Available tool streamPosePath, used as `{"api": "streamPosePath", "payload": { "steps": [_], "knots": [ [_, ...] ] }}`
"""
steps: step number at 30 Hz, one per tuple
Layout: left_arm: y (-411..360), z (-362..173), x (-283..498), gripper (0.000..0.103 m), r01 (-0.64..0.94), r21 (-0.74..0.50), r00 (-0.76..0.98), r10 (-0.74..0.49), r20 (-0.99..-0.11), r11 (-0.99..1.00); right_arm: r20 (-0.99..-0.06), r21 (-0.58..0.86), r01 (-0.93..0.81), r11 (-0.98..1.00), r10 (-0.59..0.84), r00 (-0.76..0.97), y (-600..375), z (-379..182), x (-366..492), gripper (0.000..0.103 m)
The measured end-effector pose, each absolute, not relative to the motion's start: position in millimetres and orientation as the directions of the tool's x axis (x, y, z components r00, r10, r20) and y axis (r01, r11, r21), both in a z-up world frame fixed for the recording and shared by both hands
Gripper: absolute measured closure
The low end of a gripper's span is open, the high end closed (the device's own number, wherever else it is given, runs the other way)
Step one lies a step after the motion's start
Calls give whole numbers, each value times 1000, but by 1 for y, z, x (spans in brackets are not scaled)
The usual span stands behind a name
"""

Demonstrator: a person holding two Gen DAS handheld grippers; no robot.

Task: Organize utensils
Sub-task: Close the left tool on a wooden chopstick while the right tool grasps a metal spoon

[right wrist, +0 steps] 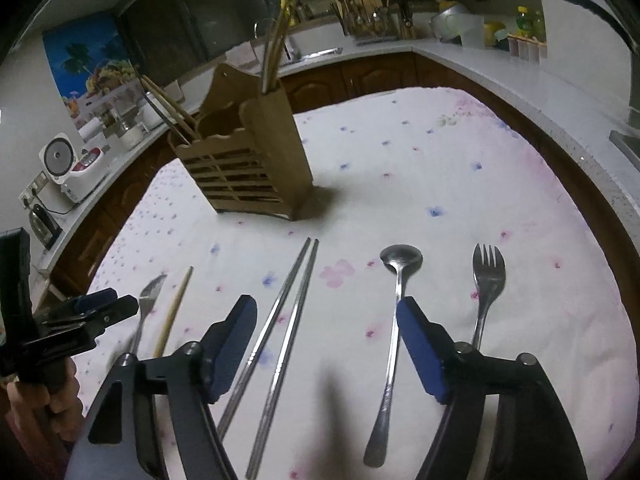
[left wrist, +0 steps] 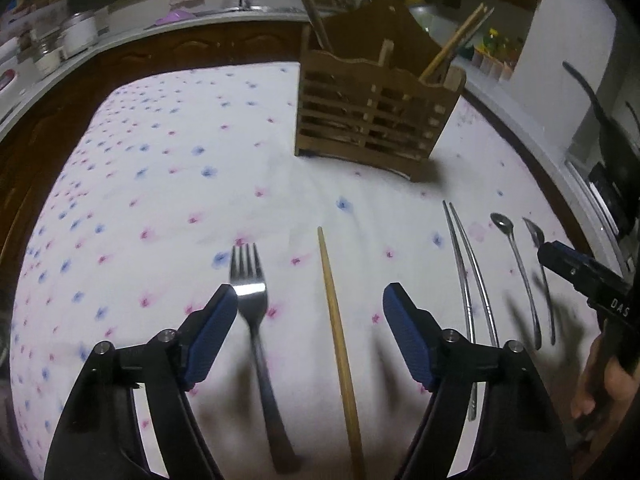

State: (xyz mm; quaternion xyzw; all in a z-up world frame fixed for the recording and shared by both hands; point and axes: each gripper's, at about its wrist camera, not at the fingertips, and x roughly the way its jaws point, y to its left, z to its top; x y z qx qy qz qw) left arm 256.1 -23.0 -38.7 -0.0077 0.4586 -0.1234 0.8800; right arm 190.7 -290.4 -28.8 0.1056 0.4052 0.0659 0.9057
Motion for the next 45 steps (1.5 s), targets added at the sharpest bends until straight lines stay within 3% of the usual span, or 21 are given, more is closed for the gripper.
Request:
{"api": "streamPosePath", "payload": {
  "steps": [6, 13, 16, 20, 23, 24, 25, 33, 45],
  "knots": [
    [-35, -54, 281, 44, 228, -121, 489, -222, -844, 966, -763, 218, -4, 976, 173, 623, -300, -44, 211, 46],
    [-54, -75, 304, 56, 269, -83, 413, -193, -890, 960, -803, 177, 25, 984, 129, 582, -308, -58, 234, 54],
    [-61, -76, 304, 58, 291, -43, 429, -171, -887, 956, -821, 161, 28, 986, 118, 558, -308, -67, 243, 66],
    [-67, -75, 305, 83, 308, -21, 441, -162, -883, 951, -826, 132, 29, 991, 94, 556, -305, -69, 248, 74],
    [-70, -74, 307, 95, 311, -18, 437, -160, -885, 950, -828, 123, 41, 991, 80, 555, -306, -70, 251, 87],
    [-70, -74, 309, 96, 309, -24, 437, -164, -884, 951, -828, 129, 43, 991, 84, 554, -307, -70, 252, 96],
    [-71, -73, 309, 96, 309, -26, 439, -167, -883, 951, -828, 140, 43, 989, 93, 553, -308, -70, 252, 98],
    [-56, -60, 304, 98, 283, -109, 456, -233, -859, 953, -801, 196, 10, 981, 154, 578, -303, -56, 237, 98],
    [-27, 0, 257, 98, 257, -214, 566, -326, -758, 943, -731, 228, -48, 972, 204, 652, -289, -10, 205, 99]
  ]
}}
